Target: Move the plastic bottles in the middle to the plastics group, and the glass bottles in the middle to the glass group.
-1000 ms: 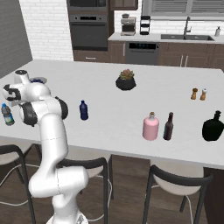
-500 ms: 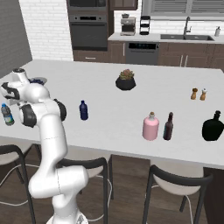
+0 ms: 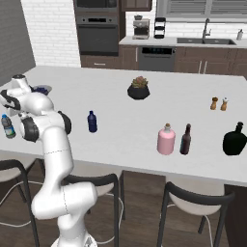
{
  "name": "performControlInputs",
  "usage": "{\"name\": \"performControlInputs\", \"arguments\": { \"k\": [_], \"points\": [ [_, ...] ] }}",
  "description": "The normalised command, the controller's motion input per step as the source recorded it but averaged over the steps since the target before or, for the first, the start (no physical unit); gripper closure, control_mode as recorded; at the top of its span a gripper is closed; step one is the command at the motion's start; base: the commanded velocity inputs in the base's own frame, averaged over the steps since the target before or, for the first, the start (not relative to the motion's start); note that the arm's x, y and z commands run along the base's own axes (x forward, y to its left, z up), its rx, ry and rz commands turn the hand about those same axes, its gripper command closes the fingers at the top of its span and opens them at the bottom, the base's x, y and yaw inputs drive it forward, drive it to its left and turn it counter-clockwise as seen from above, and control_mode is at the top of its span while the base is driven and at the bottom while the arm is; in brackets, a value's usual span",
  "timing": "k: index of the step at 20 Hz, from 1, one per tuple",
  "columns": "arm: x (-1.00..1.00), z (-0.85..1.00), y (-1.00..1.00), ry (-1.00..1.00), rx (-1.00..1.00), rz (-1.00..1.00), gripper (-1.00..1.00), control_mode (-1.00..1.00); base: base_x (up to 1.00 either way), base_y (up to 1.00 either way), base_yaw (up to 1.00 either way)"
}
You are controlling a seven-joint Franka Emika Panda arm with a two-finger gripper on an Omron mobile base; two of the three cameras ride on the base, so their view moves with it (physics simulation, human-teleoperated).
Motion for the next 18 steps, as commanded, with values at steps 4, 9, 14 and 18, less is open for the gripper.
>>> {"name": "performControlInputs", "arguments": {
  "k": [4, 9, 14, 18],
  "points": [
    [0.0, -0.24, 0.0, 0.0, 0.0, 0.0, 1.0, -1.0, 0.0, 0.0, 0.0],
    [0.0, 0.0, 0.0, 0.0, 0.0, 0.0, -1.0, -1.0, 0.0, 0.0, 0.0],
    [0.0, 0.0, 0.0, 0.0, 0.0, 0.0, -1.0, -1.0, 0.0, 0.0, 0.0],
    [0.0, 0.0, 0.0, -0.03, 0.0, 0.0, -1.0, -1.0, 0.0, 0.0, 0.0]
  ]
}}
